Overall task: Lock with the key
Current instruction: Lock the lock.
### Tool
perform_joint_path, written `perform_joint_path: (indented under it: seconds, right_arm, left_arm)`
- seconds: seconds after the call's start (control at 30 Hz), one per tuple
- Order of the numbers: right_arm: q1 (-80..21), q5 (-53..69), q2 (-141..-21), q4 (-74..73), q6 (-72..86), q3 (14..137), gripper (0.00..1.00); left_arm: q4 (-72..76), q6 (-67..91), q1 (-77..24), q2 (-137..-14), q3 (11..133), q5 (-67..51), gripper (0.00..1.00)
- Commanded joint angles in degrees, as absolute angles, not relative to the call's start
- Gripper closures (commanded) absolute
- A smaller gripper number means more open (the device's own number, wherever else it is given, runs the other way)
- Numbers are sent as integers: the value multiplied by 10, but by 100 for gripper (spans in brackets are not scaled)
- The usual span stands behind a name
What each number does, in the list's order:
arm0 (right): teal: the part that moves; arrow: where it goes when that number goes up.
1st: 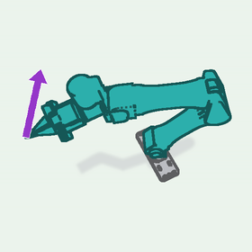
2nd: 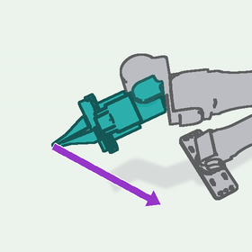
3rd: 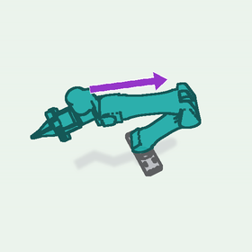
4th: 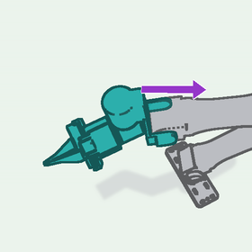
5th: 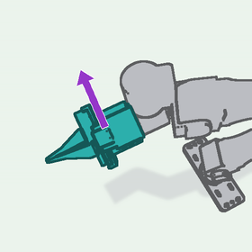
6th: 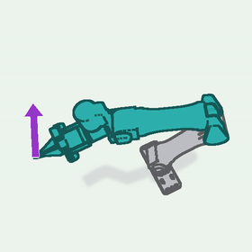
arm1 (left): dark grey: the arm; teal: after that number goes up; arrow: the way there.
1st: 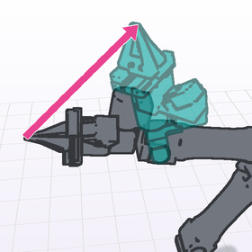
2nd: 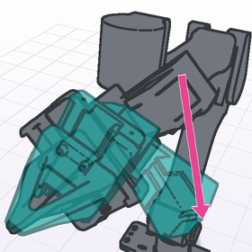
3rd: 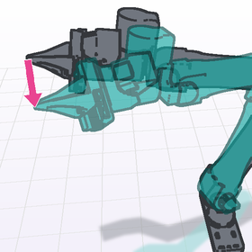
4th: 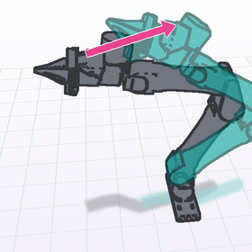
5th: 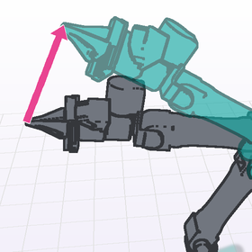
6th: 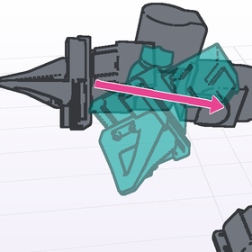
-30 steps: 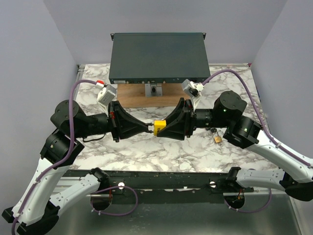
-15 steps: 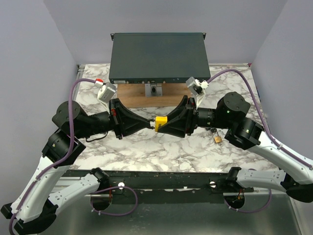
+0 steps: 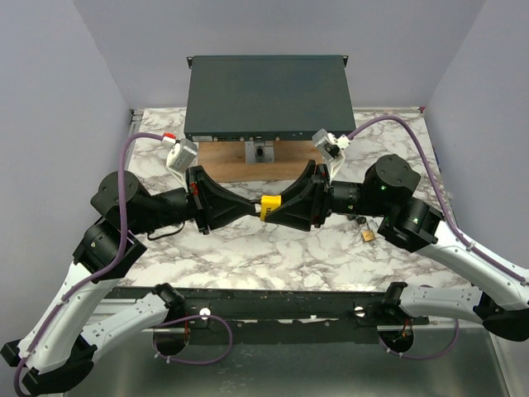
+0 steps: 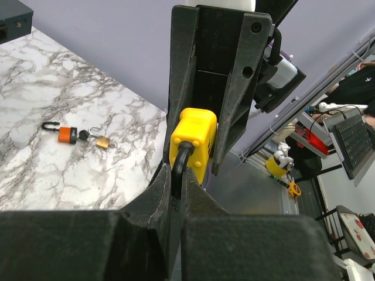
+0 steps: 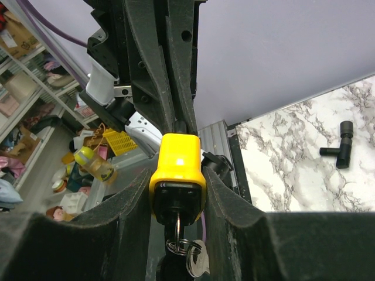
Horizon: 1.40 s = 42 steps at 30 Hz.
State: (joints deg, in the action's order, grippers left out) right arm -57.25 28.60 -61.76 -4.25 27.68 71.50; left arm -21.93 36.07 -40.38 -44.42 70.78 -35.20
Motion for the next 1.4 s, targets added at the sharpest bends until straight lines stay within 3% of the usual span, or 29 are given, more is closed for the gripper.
perform_joint_path:
  seconds: [0.0,0.53,0.77,1.0,1.13,1.37]
  right_arm:
    - [-578,247,-663,4,271,724,99]
    - [-585,249,-676,1,268,725,99]
    - [-585,228,-656,-30,254,728,99]
    - [-585,213,-656,-36,248,735,99]
    - [-585,213,-658,-38,245,735,99]
    - [-585,216,-660,-34,245,732,99]
  left_arm:
    - [-210,383,-441,-482,695,-402,100]
    - [-213,379,-472,-491,712,-376,100]
    - [-332,341,-473,-513,768,-252,100]
    - [-380,330,-478,-535,785,-183,94]
    - [-378,328,-481,-535,779,-180,84]
    - [-370,331,-481,-532,776,-180,80]
